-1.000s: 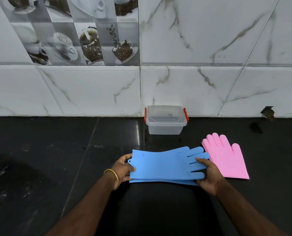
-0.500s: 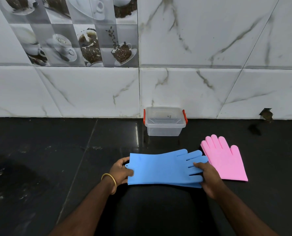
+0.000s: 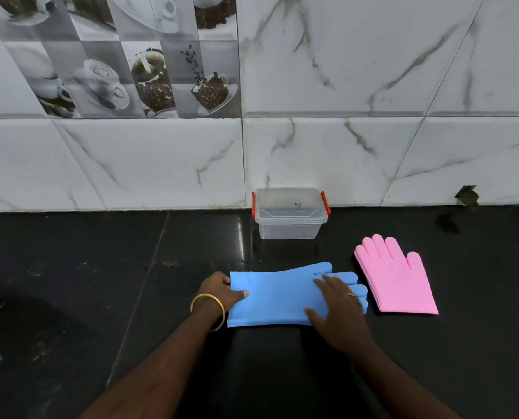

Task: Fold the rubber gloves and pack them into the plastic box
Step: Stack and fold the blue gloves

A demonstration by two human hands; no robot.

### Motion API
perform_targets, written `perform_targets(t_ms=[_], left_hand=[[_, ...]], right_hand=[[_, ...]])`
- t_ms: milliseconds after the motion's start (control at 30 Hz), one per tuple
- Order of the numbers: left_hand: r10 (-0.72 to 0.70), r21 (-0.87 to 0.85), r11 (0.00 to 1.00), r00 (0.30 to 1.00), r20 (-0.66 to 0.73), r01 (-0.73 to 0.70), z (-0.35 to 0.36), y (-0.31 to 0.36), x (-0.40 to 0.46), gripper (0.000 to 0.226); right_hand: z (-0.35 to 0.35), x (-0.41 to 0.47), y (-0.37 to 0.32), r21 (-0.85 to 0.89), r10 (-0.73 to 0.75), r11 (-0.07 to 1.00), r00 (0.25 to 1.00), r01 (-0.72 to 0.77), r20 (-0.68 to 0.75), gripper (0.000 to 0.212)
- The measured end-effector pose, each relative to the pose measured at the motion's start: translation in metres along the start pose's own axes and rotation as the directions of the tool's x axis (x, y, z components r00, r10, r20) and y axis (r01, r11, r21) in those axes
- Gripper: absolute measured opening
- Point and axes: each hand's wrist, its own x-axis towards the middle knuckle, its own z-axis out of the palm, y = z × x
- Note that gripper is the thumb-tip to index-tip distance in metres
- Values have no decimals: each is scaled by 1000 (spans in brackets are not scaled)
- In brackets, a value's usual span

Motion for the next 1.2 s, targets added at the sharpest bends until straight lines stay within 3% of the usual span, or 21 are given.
perform_targets(t_ms=[133,233,400,500,567,633,700,800,867,1000,1200], left_hand=[[-89,29,996,995,48,87,-3,7,11,64],[-114,107,990,980,164,97,-6,12,19,60],[-62,263,964,989,134,24,-6,20,14,55],[-4,226,974,997,80,-15,-5,19,11,34],[8,204,978,992,129,-35,-5,16,10,35],[4,166,986,985,171,-33,-6,16,9,51],[28,72,996,983,179,-42,-9,17,5,58],[103,-73,993,975,198,-90,-9,17,-2,73],[153,-110,985,965,215,-132,-10,18,-9,90],[216,-53,976,949,230,-210,-13,21,-19,78],[326,22,942,930,167,-334,-9,39,-36,77]], right_hand=[[31,1,-20,-96,-117,985,969,141,219,79],[48,-4,-22,-173,-112,970,946,170,303,88],[56,-9,-16,-221,-126,955,946,197,299,94],[55,-9,-19,-215,-114,959,946,184,304,94],[53,-7,-25,-183,-87,973,955,143,283,91],[52,-4,-33,-108,-51,991,972,77,230,85],[49,3,-44,76,-13,997,986,0,166,79],[45,20,-57,426,21,903,996,-57,88,73],[45,34,-62,565,82,820,996,-93,46,70],[51,58,-67,706,191,687,980,-169,48,65],[67,55,-64,766,202,624,979,-154,31,56]])
